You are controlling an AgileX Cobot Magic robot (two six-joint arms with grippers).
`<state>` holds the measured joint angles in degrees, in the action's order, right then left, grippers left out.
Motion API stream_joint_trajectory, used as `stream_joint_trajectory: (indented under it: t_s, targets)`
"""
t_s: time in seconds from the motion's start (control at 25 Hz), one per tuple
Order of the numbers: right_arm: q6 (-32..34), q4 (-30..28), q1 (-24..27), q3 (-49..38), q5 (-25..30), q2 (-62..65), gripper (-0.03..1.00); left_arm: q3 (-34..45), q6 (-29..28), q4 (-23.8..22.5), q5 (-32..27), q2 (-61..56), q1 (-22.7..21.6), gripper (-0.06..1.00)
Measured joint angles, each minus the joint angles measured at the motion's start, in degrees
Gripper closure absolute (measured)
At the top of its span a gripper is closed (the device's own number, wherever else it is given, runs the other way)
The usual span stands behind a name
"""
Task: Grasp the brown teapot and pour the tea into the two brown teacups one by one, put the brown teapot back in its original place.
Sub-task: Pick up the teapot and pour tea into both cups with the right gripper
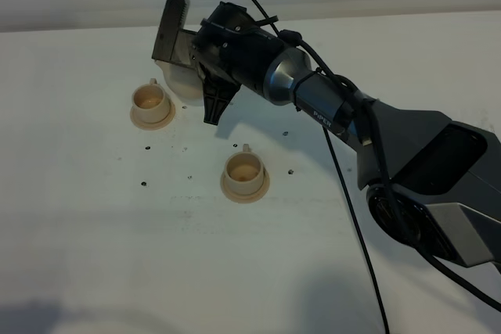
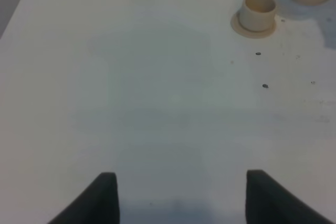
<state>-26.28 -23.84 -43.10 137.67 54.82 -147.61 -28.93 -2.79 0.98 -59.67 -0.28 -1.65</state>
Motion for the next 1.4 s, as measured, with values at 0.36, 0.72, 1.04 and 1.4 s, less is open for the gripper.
stream_joint_trajectory:
  t_s: [0.36,0.72,1.04,1.4]
  targets:
    - [-2.88,-5.48,-1.23,0.00,-1.25,-0.93,0.84,0.00,0.00,0.00,0.00,0.00,0.00,0.42]
    - [-4.42,-9.26,-1.58,0.00,-0.61,-1.50,0.84,0.00,0.00,0.00,0.00,0.00,0.00,0.42]
    - [-4.65,-14.02,-3.17,0.00,-0.47,-1.50,0.84,0.00,0.00,0.00,0.00,0.00,0.00,0.42]
    - [-5.67,-17.23,-3.74,0.00,0.87,-1.50,0.84,0.00,0.00,0.00,0.00,0.00,0.00,0.42]
